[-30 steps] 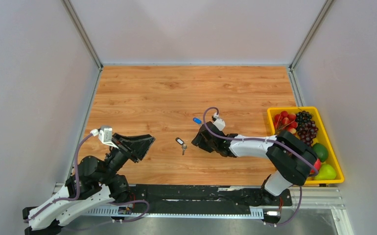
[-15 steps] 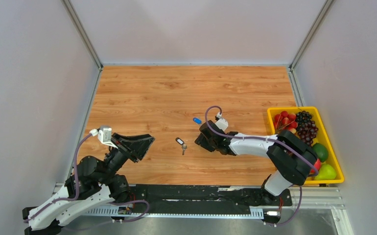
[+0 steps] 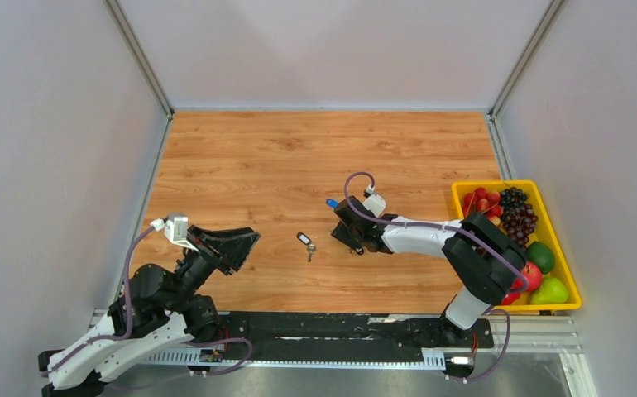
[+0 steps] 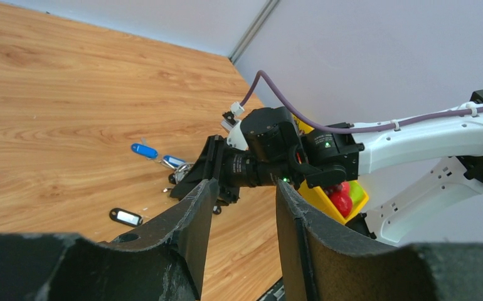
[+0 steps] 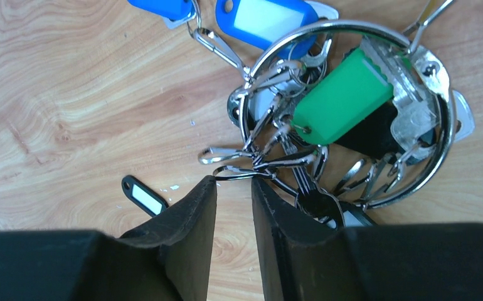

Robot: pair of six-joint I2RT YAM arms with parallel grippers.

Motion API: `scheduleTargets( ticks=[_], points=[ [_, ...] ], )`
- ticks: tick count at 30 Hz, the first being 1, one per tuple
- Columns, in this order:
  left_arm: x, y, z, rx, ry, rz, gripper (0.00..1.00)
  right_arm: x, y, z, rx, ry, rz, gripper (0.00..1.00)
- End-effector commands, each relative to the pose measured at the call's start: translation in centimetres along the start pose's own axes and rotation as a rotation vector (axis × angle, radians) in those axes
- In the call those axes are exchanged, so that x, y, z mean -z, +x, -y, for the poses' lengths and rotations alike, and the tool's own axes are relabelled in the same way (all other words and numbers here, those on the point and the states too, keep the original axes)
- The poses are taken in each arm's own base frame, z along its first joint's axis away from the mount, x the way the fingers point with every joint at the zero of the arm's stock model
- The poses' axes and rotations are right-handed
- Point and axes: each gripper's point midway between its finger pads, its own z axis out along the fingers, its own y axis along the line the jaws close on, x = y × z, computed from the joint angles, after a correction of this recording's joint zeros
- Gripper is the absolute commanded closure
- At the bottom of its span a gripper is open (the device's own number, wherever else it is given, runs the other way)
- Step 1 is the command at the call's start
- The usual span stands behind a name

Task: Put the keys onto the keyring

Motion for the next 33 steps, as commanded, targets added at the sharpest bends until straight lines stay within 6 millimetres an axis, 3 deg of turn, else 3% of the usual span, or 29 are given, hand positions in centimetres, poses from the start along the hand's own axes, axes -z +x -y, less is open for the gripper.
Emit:
scheduleTargets(
  ticks=[1,12,23,28,33],
  points=[
    [0.6,-1.7,0.4,-0.006,0.01,0.039,0.51,-1.0,0.0,2.8,0.036,0.116,-0.017,0.66],
    [0.6,-1.6,0.3,-0.006,0.007,0.036,0.5,-0.8,0.4,3.6,0.075,0.128,-0.041,0.65],
    [0.4,-1.5,0.5,-0.007,0.012,0.033,0.5,1.0,0.0,6.2,0.091,0.147,-0.013,0.57],
    [0.3,-1.5,0.7,-0.008,0.017,0.027,0.5,1.4,-1.1,7.6,0.082,0.17,0.006,0.56],
    [0.2,-1.4,0.8,-0.004,0.021,0.024,0.5,1.9,-3.6,8.3,0.08,0.174,0.048,0.56]
  ],
)
